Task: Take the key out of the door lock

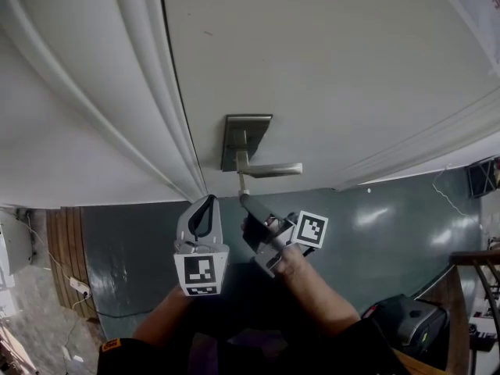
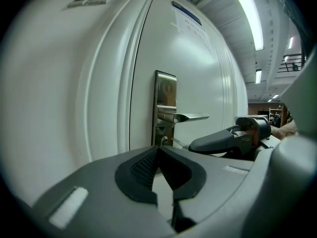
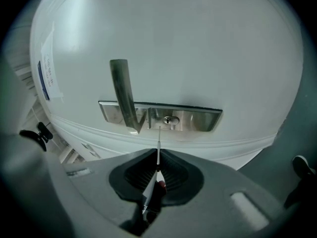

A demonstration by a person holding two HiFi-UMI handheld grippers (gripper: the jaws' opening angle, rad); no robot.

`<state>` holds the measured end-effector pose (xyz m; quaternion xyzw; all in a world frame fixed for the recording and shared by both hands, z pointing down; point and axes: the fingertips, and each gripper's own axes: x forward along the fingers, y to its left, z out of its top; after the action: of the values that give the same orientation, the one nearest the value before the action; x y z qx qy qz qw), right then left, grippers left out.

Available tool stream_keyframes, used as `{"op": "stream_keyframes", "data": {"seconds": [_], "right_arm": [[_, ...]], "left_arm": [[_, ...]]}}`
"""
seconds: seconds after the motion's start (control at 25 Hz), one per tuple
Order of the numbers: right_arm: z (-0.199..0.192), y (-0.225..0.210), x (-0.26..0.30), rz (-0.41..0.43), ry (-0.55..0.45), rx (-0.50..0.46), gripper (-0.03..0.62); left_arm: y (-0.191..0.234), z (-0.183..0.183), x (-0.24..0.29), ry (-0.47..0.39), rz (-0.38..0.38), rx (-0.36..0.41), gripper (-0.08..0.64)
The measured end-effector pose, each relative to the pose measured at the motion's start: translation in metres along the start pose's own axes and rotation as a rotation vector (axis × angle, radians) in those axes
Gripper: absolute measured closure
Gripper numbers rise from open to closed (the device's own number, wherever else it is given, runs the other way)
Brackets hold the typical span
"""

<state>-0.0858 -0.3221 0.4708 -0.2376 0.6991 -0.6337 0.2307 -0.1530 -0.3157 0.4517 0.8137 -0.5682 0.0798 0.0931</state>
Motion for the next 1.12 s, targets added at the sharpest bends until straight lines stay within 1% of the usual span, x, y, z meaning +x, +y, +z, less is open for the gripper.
{"op": "stream_keyframes", "data": {"seconds": [0.12,0.28,0.36,0.44,0.52,0.6,0.68,0.8,0.92,1.12], "right_arm": [[-0.006,0.008,-0.008,0.005,0.02,-0.043,0.577],[-0.013,0.027,-0.02,0.01,0.053,-0.136,0.577],[-0.014,0.036,-0.027,0.012,0.07,-0.206,0.577],[-0.013,0.045,-0.036,-0.012,0.093,-0.338,0.577],[-0.011,0.055,-0.044,-0.049,0.121,-0.519,0.577],[-0.011,0.067,-0.052,-0.07,0.147,-0.695,0.577],[-0.011,0.079,-0.061,-0.073,0.165,-0.834,0.577],[-0.012,0.094,-0.079,-0.073,0.18,-0.995,0.577],[-0.011,0.1,-0.098,-0.093,0.194,-1.135,0.577],[-0.005,0.102,-0.126,-0.107,0.193,-1.308,0.577]], "left_arm": [[-0.006,-0.001,-0.003,-0.006,-0.002,-0.015,0.541],[-0.015,0.008,-0.011,-0.019,0.003,-0.026,0.541],[-0.022,0.013,-0.015,-0.027,0.008,-0.029,0.541],[-0.03,0.019,-0.02,-0.037,0.014,-0.033,0.541],[-0.038,0.027,-0.024,-0.046,0.022,-0.04,0.541],[-0.049,0.034,-0.028,-0.056,0.034,-0.046,0.541],[-0.06,0.04,-0.035,-0.063,0.05,-0.05,0.541],[-0.081,0.044,-0.047,-0.069,0.082,-0.054,0.541],[-0.101,0.048,-0.058,-0.068,0.123,-0.064,0.541],[-0.132,0.051,-0.076,-0.076,0.198,-0.058,0.541]]}}
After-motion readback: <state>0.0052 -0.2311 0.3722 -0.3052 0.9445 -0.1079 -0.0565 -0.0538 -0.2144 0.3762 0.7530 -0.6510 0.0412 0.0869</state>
